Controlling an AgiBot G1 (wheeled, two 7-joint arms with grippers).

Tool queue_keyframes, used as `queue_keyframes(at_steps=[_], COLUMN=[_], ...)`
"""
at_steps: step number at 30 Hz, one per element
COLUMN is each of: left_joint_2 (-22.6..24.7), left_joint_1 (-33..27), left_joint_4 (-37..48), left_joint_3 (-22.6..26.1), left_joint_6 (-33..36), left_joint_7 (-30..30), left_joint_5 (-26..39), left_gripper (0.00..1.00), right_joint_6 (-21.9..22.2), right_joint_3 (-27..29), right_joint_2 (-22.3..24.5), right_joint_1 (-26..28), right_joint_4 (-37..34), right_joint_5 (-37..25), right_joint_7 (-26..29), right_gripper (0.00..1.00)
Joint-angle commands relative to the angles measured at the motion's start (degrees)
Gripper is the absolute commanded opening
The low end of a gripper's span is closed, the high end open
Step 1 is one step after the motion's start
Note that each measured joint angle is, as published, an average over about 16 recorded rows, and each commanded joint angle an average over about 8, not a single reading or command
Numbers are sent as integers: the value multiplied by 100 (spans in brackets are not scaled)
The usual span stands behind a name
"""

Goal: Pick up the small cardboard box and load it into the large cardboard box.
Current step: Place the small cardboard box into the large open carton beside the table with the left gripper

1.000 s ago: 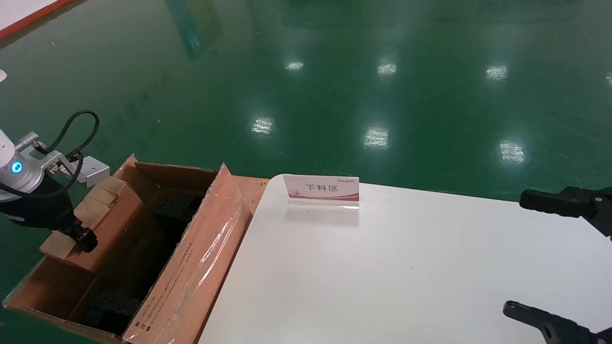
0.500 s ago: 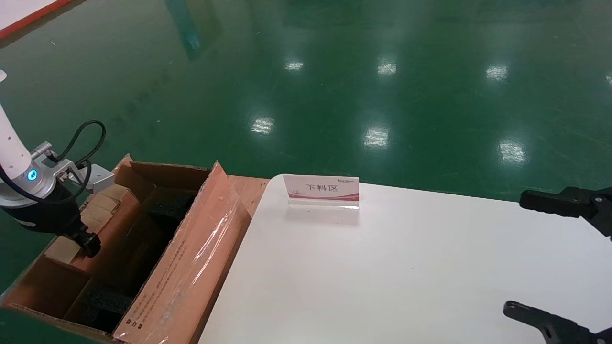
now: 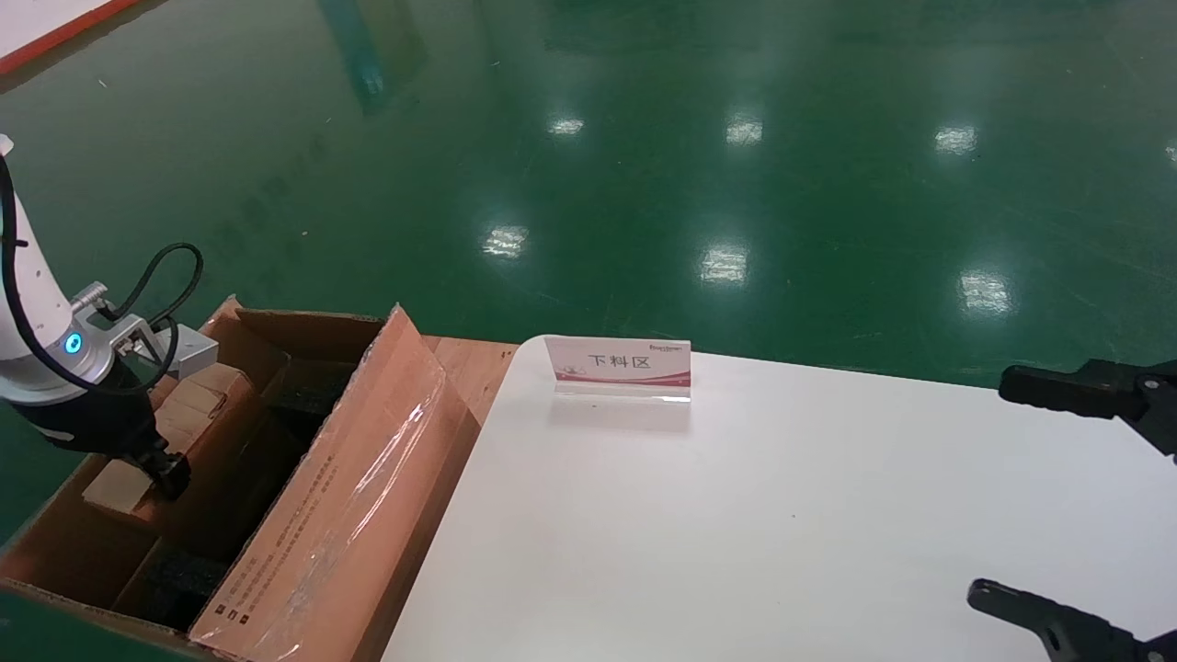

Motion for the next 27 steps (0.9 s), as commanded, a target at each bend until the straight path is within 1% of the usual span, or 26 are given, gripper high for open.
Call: queue_keyframes(at_steps=[1,14,27], left_joint_2=[25,154,165], left_joint_1=[51,133,181], left_joint_4=[102,555,846], left_joint_3=[-19,-136,-203], left_joint_6=[11,149,272], left_joint_7=[48,290,500], left_joint_5=[-41,-241,-372], left_gripper=[0,0,0], right_joint_6=[0,2,4], right_joint_3=[-1,-4,-8], right_joint_2=[0,2,3], right_joint_1=[0,1,2], right_joint_4=[0,0,0], right_joint_5=[0,3,6], right_joint_7=[0,-2,-4], right_gripper=[100,100,100])
